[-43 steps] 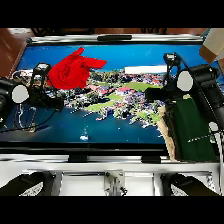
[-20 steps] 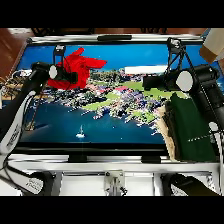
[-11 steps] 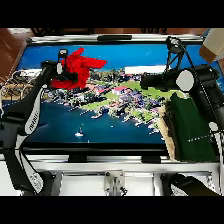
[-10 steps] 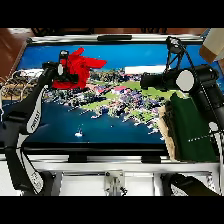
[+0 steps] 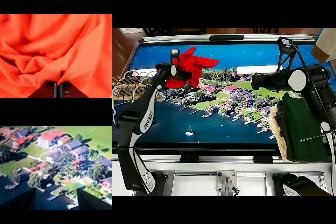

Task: Fold the shirts.

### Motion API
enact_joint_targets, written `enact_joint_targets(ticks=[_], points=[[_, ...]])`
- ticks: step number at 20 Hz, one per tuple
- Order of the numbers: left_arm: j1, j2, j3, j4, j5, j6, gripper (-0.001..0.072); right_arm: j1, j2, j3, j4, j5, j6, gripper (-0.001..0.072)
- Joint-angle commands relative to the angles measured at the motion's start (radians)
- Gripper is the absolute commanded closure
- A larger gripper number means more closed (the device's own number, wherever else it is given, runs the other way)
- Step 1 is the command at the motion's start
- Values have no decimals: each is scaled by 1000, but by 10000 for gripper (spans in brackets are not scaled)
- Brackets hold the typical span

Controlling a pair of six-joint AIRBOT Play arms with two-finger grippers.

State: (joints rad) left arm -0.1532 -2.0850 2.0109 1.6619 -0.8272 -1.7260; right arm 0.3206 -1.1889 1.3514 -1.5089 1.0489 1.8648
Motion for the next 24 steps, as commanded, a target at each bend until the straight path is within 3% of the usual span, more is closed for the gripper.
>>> enact_joint_targets(ticks=[1, 5, 8, 10, 13, 16, 18, 20, 22, 24], points=[[-19, 153, 1, 2, 110, -33, 667, -2, 1, 13, 10, 6, -18, 109], [-111, 476, 1, 2, 201, 13, 667, -2, 76, 60, -30, 37, -20, 109], [-209, 706, 0, 2, 152, 43, 667, -2, 208, 79, -108, 48, -19, 109], [-274, 851, 0, 2, 40, 101, 667, -2, 319, 83, -124, 60, -19, 109], [-343, 1020, -14, 2, -224, 110, 667, -2, 451, 83, -123, 111, -14, 109], [-385, 1101, -132, 0, -487, 61, 667, -2, 501, 82, -118, 307, 17, 109], [-439, 1120, -309, -59, -543, 37, 667, -2, 500, 40, -127, 443, 5, 109], [-521, 1119, -545, -133, -488, 37, 667, -2, 500, -95, -129, 470, 5, 109], [-611, 1118, -825, -154, -292, 32, 666, -1, 500, -278, -85, 396, 20, 109], [-665, 1106, -1055, -231, -52, -97, 666, -1, 500, -474, -2, 256, 43, 109]])
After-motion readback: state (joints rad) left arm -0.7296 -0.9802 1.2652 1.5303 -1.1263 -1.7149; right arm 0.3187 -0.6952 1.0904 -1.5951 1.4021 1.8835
